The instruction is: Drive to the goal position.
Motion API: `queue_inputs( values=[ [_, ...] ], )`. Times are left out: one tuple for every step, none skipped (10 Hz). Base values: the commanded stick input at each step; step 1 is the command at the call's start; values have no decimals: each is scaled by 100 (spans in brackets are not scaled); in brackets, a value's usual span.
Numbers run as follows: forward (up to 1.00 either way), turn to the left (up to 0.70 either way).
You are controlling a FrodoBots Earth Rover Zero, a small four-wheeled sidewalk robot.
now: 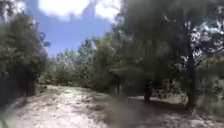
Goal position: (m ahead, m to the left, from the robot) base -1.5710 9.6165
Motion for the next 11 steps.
queue_inputs(
  values=[
    [100, 40],
    [100, 40],
    [100, 40],
    [100, 40],
    [99, 40],
    [98, 40],
    [97, 39],
    [96, 38],
    [94, 37],
    [95, 0],
    [96, 0]
  ],
)
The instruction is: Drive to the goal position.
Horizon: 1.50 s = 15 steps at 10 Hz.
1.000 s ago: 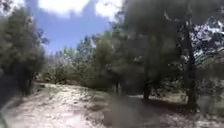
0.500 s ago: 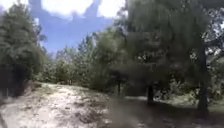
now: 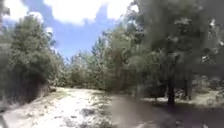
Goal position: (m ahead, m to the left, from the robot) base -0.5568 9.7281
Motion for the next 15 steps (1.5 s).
queue_inputs(
  values=[
    [99, 0],
    [100, 0],
    [100, 0],
    [100, 0],
    [100, 0],
    [100, 0],
    [100, 0],
    [100, 0],
    [100, 0],
    [100, 0],
    [100, 0],
    [100, 0],
    [100, 15],
    [100, 35],
    [100, 40]
  ],
)
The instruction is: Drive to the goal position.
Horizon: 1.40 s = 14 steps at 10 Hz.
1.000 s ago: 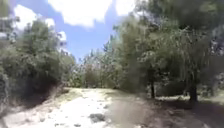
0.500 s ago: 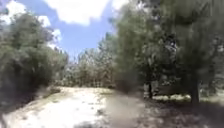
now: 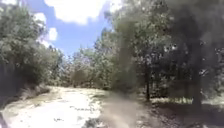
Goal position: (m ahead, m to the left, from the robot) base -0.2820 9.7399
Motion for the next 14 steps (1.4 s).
queue_inputs(
  values=[
    [100, 40],
    [100, 40],
    [100, 40],
    [100, 40],
    [100, 40],
    [100, 40],
    [100, 40],
    [100, 40],
    [100, 29],
    [100, 0],
    [100, 0],
    [100, 0],
    [100, 0],
    [100, 0]
  ],
)
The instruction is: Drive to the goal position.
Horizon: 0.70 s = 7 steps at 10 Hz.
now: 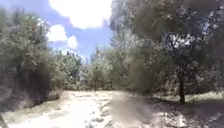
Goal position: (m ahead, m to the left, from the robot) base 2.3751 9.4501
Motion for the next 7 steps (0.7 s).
queue_inputs(
  values=[
    [100, 0],
    [100, 0],
    [100, 0],
    [100, 0],
    [100, 0],
    [100, 0],
    [100, 0]
  ],
)
